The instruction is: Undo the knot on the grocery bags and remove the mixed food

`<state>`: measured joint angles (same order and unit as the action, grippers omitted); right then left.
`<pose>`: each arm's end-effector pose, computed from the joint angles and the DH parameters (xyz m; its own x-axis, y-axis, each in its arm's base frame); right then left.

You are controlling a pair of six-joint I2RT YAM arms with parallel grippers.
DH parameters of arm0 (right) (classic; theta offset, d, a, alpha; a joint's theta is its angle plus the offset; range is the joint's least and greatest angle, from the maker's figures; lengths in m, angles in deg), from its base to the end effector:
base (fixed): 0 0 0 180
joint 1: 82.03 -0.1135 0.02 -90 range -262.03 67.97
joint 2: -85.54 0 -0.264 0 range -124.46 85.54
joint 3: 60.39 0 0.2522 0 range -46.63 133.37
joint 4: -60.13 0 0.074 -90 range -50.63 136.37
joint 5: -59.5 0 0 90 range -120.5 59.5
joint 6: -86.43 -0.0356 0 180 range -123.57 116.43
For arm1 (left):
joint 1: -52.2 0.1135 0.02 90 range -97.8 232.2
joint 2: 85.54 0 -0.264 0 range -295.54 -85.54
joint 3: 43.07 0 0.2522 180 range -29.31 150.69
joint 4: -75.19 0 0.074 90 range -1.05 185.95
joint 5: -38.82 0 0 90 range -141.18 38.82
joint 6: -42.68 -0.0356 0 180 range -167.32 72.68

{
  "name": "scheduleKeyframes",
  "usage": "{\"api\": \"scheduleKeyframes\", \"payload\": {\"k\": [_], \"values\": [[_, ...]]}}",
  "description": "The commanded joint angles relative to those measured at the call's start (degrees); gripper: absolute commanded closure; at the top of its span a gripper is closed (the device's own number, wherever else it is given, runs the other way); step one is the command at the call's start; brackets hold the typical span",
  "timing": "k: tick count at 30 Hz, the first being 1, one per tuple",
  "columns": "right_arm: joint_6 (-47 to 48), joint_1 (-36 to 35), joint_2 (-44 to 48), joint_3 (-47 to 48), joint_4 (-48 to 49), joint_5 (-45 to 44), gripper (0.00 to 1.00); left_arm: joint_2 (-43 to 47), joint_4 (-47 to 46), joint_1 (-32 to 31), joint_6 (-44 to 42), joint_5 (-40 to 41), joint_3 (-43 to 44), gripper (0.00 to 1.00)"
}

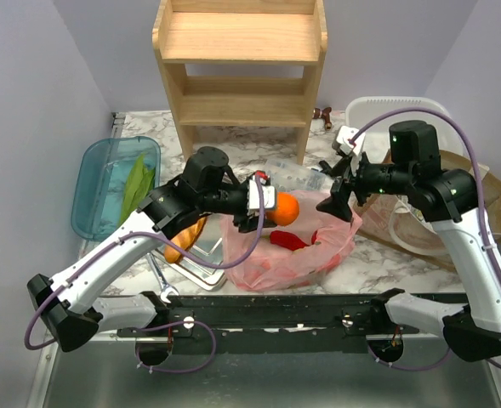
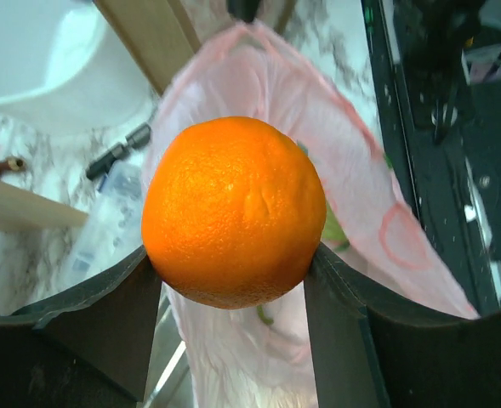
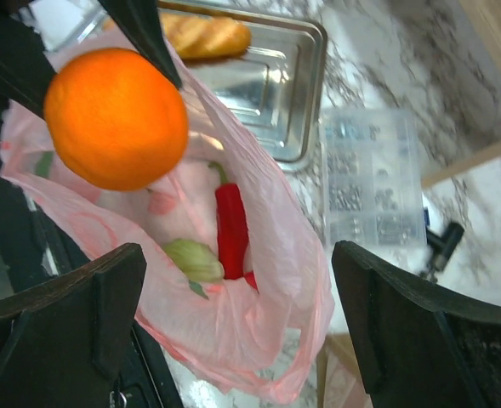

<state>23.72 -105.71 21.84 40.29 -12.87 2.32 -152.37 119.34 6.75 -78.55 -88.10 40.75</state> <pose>0.1649 0.0934 0.4408 -0.1398 -0.4820 -0.8649 -0.9037 0.4192 -0.0876 0.1591 -0.1921 0.3831 0.2160 0.3715 -0.9030 0.9738 -0.0148 0.2268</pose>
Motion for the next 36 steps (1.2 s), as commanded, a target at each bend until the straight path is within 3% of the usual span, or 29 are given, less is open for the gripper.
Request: {"api": "scheduleKeyframes", "payload": {"k": [1,14,20,26,28,31,32,36], "values": [[1.1,-1.5,-4.2,5.2,-4.1,9.1,0.00,-3.6,-4.8,0.3,10.6,-3.7,7.4,1.00],[5.1,-6.1,-6.2,5.8,-0.6,7.9,0.00,-9.5,-6.6,1.7,14.1,-6.5,14.1,1.00],[6.1,-7.5,-6.2,4.3,1.8,5.8,0.14,-11.0,-3.6,0.9,11.7,-9.4,17.0,1.00],[5.1,-8.0,-5.6,3.7,3.8,5.9,0.36,-12.1,0.0,-0.4,9.5,-11.2,17.9,1.00],[5.1,-8.3,-5.8,3.7,3.6,6.2,0.34,-12.5,0.2,-0.7,9.7,-10.9,18.1,1.00],[5.2,-8.9,-5.7,3.7,3.3,6.5,0.10,-13.6,0.7,-0.6,10.4,-10.9,19.4,1.00],[5.2,-9.0,-5.6,3.6,3.2,6.4,0.07,-13.9,0.8,-0.6,10.4,-10.9,19.7,1.00],[5.4,-9.5,-5.8,3.3,3.6,5.9,0.15,-14.9,0.8,-0.6,10.5,-11.0,20.7,1.00]]}}
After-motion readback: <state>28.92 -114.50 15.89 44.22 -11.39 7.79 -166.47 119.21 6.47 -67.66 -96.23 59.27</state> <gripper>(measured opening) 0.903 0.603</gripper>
